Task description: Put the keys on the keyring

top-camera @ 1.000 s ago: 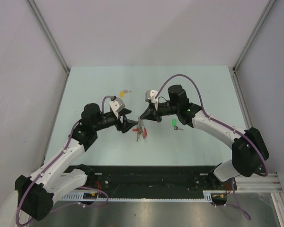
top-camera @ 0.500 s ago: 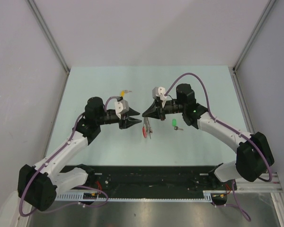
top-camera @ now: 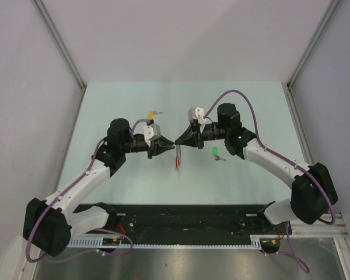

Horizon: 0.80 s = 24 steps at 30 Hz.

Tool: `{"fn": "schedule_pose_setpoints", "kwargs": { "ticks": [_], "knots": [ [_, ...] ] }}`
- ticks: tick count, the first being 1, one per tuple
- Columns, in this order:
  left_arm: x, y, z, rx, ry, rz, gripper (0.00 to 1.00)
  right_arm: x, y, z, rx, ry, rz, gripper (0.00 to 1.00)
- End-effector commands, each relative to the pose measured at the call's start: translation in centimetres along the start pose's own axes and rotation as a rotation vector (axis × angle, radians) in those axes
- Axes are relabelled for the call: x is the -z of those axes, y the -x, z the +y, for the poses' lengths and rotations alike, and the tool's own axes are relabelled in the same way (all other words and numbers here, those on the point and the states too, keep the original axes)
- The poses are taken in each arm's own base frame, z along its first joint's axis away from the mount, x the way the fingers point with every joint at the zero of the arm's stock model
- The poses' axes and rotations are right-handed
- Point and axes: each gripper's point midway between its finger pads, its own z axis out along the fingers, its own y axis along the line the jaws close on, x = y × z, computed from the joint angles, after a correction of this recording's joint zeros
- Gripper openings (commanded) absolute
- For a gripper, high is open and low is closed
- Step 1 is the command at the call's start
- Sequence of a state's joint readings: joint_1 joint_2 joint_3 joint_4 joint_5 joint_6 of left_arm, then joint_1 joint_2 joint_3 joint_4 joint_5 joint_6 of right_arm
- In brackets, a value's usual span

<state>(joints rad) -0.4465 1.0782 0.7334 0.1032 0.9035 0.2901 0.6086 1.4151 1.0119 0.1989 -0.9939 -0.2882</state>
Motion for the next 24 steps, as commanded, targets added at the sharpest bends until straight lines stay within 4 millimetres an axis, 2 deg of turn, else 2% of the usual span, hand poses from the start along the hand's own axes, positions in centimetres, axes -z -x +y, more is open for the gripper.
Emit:
{"fn": "schedule_pose_setpoints", "kwargs": {
  "ticks": [1, 5, 18, 24],
  "knots": [
    [-0.02, 1.61, 0.69, -0.055, -0.004, -0.03, 0.2, 0.0, 2.13, 0.6, 0.074, 0.029, -0.052, 0.0],
    [-0.12, 1.63, 0.57, -0.044, -0.014, -0.035, 0.17, -0.1, 1.96, 0.62, 0.072, 0.032, -0.051, 0.0],
    [-0.35, 2.16, 0.16, -0.023, -0.043, -0.065, 0.17, -0.57, 1.67, 0.67, 0.065, 0.041, -0.051, 0.0],
    [-0.41, 2.17, 0.08, -0.023, -0.049, -0.064, 0.07, -0.83, 1.39, 0.66, 0.058, 0.045, -0.049, 0.0]
  ]
}}
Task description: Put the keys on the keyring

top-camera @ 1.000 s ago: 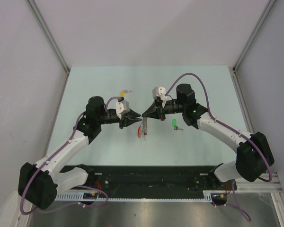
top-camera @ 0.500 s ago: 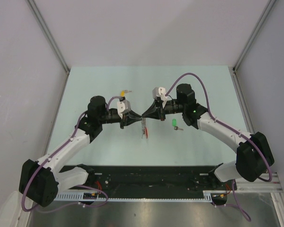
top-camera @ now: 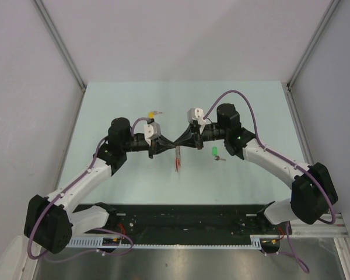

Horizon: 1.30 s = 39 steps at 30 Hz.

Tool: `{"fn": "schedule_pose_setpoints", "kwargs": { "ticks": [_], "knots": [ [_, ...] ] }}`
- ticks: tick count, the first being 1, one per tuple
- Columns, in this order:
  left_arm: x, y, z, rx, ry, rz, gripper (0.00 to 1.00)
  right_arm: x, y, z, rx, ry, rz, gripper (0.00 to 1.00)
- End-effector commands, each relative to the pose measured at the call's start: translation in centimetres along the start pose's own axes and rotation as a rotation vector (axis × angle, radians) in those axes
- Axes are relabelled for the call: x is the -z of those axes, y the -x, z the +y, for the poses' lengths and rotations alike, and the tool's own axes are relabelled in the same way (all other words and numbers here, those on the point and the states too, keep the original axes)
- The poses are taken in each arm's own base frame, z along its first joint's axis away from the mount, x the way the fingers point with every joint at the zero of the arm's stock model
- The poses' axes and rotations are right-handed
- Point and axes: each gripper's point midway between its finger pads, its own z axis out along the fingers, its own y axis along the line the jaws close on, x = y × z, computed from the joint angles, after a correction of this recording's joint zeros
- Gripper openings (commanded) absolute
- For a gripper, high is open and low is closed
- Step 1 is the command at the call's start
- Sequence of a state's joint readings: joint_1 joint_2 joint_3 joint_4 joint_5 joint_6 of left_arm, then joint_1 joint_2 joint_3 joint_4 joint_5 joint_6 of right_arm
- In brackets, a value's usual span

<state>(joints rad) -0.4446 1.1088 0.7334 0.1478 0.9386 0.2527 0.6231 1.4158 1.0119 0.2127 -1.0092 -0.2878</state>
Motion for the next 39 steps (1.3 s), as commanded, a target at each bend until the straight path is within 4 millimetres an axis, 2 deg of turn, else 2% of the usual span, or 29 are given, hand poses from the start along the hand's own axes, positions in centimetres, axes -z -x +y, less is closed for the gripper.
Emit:
{"fn": "schedule_pose_setpoints", "kwargs": {
  "ticks": [1, 3, 7, 8, 9, 14, 16, 17, 20, 23, 25, 27, 30, 31, 32, 33, 35, 36, 39],
  "knots": [
    [0.0, 2.0, 0.1, -0.045, -0.022, -0.041, 0.06, -0.4, 1.1, 0.0, 0.043, 0.016, -0.037, 0.0],
    [0.1, 2.0, 0.1, -0.05, -0.018, -0.038, 0.0, -0.5, 1.0, -0.1, 0.04, 0.016, -0.037, 0.0],
    [0.3, 1.9, 0.1, -0.058, -0.009, -0.034, 0.0, -0.2, 1.3, -0.2, 0.027, 0.0, -0.041, 0.02],
    [0.3, 1.9, 0.1, -0.063, -0.006, -0.033, 0.01, 0.0, 1.6, -0.2, 0.017, 0.0, -0.045, 0.16],
    [0.4, 1.9, 0.1, -0.066, -0.005, -0.032, 0.0, 0.4, 1.7, -0.4, 0.006, -0.008, -0.048, 0.25],
    [0.5, 1.9, -0.2, -0.068, -0.008, -0.026, 0.0, 2.3, 3.7, -2.1, -0.086, -0.125, -0.088, 0.56],
    [0.6, 1.8, -0.2, -0.061, -0.008, -0.02, 0.0, 3.6, 4.7, -3.4, -0.107, -0.218, -0.104, 0.64],
    [0.6, 1.8, -0.2, -0.061, -0.006, -0.019, 0.0, 4.0, 4.8, -3.8, -0.12, -0.251, -0.105, 0.71],
    [0.9, 1.5, 0.1, -0.063, 0.026, 0.002, 0.0, 5.9, 5.0, -5.2, -0.207, -0.372, -0.112, 0.74],
    [1.1, 1.3, 0.7, -0.07, 0.062, 0.026, 0.0, 7.5, 3.6, -6.4, -0.359, -0.454, -0.101, 0.76],
    [1.3, 1.2, 1.4, -0.066, 0.105, 0.04, 0.0, 8.5, 2.3, -7.0, -0.496, -0.505, -0.101, 0.81],
    [1.4, 1.1, 1.8, -0.058, 0.13, 0.051, 0.0, 9.1, 0.9, -6.8, -0.567, -0.516, -0.079, 0.82],
    [1.6, 0.8, 2.2, -0.04, 0.151, 0.076, 0.0, 10.5, -1.2, -6.6, -0.572, -0.612, -0.053, 0.91],
    [1.6, 0.7, 2.2, -0.043, 0.154, 0.082, 0.0, 11.0, -1.9, -6.6, -0.556, -0.647, -0.034, 0.99],
    [1.8, 0.6, 2.3, -0.044, 0.166, 0.091, 0.0, 11.6, -1.9, -6.4, -0.541, -0.675, -0.026, 1.0],
    [1.8, 0.7, 2.4, -0.048, 0.172, 0.092, 0.0, 12.2, -3.5, -6.2, -0.571, -0.716, 0.008, 1.0],
    [2.0, 0.6, 2.5, -0.051, 0.184, 0.101, 0.01, 13.5, -4.2, -6.3, -0.605, -0.767, 0.007, 1.0],
    [2.2, 0.8, 2.6, -0.058, 0.192, 0.102, 0.0, 13.9, -5.6, -5.9, -0.64, -0.783, 0.016, 1.0],
    [2.6, 0.7, 2.8, -0.062, 0.222, 0.119, 0.0, 14.9, -7.3, -6.1, -0.695, -0.83, 0.037, 1.0]
  ]
}}
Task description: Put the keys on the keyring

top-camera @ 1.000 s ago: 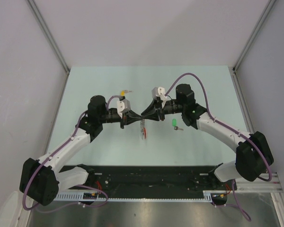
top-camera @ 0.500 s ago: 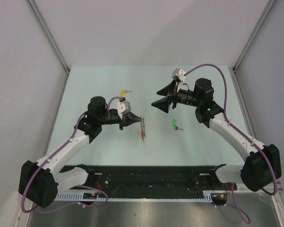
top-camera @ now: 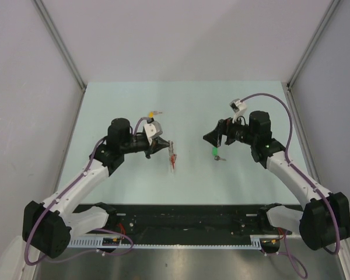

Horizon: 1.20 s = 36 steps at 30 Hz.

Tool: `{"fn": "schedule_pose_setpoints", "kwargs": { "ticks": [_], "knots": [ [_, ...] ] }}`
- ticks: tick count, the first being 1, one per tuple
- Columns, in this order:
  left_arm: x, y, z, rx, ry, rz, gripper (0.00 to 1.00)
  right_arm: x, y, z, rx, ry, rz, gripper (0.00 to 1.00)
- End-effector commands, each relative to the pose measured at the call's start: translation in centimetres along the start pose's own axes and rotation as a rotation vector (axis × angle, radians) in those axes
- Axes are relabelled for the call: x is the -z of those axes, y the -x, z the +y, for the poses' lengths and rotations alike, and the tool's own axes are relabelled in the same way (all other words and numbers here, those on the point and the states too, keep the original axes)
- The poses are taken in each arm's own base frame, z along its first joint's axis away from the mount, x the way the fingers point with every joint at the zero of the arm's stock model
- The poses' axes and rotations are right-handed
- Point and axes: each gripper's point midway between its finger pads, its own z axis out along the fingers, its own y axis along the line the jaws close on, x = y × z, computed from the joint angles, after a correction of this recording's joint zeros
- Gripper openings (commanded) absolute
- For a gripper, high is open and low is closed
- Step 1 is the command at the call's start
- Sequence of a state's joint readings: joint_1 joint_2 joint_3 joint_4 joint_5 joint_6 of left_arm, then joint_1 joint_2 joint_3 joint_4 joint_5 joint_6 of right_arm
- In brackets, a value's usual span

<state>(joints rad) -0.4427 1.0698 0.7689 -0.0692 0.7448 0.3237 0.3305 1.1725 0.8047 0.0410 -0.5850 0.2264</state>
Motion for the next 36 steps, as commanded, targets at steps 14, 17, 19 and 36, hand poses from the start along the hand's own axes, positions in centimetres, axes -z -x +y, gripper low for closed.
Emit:
{"fn": "schedule_pose_setpoints", "kwargs": {
  "ticks": [14, 17, 19, 36],
  "knots": [
    [1.7, 1.8, 2.9, -0.007, 0.19, 0.035, 0.0, 0.7, -9.1, -10.7, -0.105, -0.572, 0.314, 0.77],
    [1.5, 1.4, 3.1, 0.012, 0.196, 0.052, 0.0, -0.4, -10.4, -11.0, -0.064, -0.578, 0.375, 0.74],
    [1.6, 1.4, 3.2, 0.017, 0.204, 0.054, 0.0, -0.8, -11.1, -11.0, -0.021, -0.579, 0.414, 0.7],
    [1.4, 0.7, 3.9, 0.051, 0.229, 0.087, 0.0, -2.7, -12.8, -11.6, 0.069, -0.534, 0.465, 0.27]
  ]
}}
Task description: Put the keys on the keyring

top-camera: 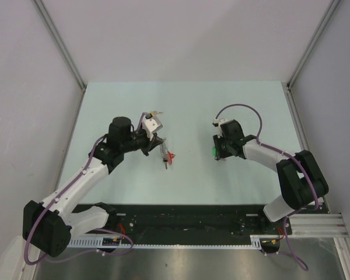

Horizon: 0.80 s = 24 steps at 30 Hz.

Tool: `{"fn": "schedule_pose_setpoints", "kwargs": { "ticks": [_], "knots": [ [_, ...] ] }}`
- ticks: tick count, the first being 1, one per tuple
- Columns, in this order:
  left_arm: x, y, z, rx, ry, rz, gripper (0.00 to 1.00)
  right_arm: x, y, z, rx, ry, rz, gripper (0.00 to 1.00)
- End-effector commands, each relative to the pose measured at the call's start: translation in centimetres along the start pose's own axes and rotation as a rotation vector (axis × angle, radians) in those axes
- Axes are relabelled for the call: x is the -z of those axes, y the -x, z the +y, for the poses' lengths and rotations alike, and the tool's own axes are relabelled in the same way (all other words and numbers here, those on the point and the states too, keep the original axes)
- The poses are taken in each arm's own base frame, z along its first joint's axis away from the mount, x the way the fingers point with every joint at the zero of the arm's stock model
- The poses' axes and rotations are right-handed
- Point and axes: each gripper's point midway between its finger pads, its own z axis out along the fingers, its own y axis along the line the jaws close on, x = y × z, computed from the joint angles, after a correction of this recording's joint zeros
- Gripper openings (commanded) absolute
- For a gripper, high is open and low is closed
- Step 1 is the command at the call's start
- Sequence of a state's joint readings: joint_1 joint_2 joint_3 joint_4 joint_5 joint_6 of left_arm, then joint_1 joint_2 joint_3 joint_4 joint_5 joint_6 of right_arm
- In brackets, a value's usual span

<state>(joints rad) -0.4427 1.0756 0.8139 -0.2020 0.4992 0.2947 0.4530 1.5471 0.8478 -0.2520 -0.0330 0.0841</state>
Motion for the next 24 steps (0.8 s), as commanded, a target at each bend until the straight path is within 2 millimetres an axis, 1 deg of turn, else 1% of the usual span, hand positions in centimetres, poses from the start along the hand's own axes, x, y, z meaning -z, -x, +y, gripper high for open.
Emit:
{"fn": "schedule_pose_setpoints", "kwargs": {
  "ticks": [1, 4, 7, 12, 14, 21, 24],
  "knots": [
    [0.4, 2.9, 0.6, -0.023, 0.018, -0.061, 0.0, -0.5, 2.7, 0.4, 0.04, 0.006, -0.075, 0.26],
    [0.3, 2.8, 0.6, -0.022, 0.019, -0.059, 0.0, -0.8, 2.7, 0.8, 0.046, 0.028, -0.072, 0.24],
    [0.3, 2.8, 0.5, -0.022, 0.016, -0.058, 0.0, -1.1, 2.3, 0.8, 0.055, 0.031, -0.057, 0.22],
    [0.2, 2.6, 0.6, -0.02, 0.017, -0.052, 0.01, -1.2, 2.6, 0.8, 0.062, 0.03, -0.061, 0.18],
    [0.2, 2.6, 0.6, -0.017, 0.019, -0.052, 0.0, -1.3, 2.4, 0.9, 0.068, 0.031, -0.055, 0.16],
    [0.1, 2.6, 0.6, -0.016, 0.017, -0.05, 0.0, -1.5, 1.7, 1.3, 0.086, 0.04, -0.032, 0.14],
    [0.1, 2.6, 0.6, -0.017, 0.017, -0.05, 0.0, -1.6, 1.6, 1.5, 0.089, 0.04, -0.027, 0.11]
  ]
}}
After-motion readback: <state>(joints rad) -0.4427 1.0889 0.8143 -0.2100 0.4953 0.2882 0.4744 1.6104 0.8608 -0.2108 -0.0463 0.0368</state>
